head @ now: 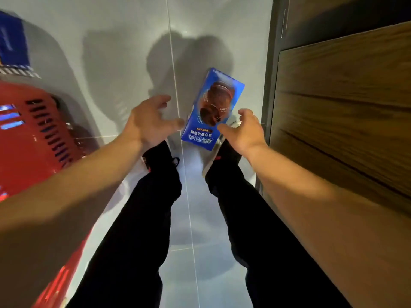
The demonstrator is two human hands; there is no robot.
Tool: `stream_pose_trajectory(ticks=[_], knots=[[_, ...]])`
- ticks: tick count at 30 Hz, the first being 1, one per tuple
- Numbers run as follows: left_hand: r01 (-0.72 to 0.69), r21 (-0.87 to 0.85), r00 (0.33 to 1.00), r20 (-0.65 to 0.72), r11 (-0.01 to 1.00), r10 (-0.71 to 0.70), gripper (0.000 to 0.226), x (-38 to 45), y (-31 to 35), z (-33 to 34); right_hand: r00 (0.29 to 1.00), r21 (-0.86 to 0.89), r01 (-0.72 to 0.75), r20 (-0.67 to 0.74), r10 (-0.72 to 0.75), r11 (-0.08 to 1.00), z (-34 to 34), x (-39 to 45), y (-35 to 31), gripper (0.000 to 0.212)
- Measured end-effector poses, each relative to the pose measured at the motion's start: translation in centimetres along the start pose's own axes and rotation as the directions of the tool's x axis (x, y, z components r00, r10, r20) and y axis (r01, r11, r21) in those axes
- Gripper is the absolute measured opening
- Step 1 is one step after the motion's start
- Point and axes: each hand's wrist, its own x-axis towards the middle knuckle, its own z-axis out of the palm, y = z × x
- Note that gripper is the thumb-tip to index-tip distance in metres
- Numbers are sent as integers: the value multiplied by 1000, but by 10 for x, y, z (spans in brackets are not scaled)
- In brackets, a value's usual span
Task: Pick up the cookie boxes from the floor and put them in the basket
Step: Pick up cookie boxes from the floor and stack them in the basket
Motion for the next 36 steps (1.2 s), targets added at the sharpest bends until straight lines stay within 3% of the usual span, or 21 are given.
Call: stream_pose_trajectory(ticks=[5,9,14,19,24,26,28,30,32,34,36], knots=[[-59,69,995,87,996,53,79,85,-35,53,996,201,-94,20,91,975,38,75,22,79],[-179,112,965,213,977,152,82,126,-50,84,998,385,-57,44,43,921,67,125,38,80],[-238,-22,937,260,971,235,92,127,-68,98,992,482,-103,119,51,870,69,123,41,36],[-134,-166,929,322,977,182,102,84,-65,75,969,514,-179,238,61,839,47,80,26,13],[-86,-235,951,272,968,150,107,4,-35,20,956,445,-187,287,58,876,6,-7,-20,46],[-122,-244,953,241,962,182,104,-42,-12,-14,964,434,-137,265,19,890,-17,-50,-43,45],[-159,-251,952,216,955,216,96,-89,13,-50,985,392,-31,167,-38,920,-42,-95,-72,32],[-191,-179,957,183,965,223,98,-142,38,-90,992,308,116,9,-125,944,-75,-149,-100,32],[-225,-105,960,146,969,239,103,-192,62,-126,966,206,250,-111,-231,946,-101,-194,-118,49],[-301,-4,948,108,954,299,107,-239,82,-156,947,82,294,-161,-278,952,-129,-244,-133,81],[-389,165,921,59,907,384,115,-284,99,-184,916,-22,358,-188,-356,933,-153,-295,-145,99]])
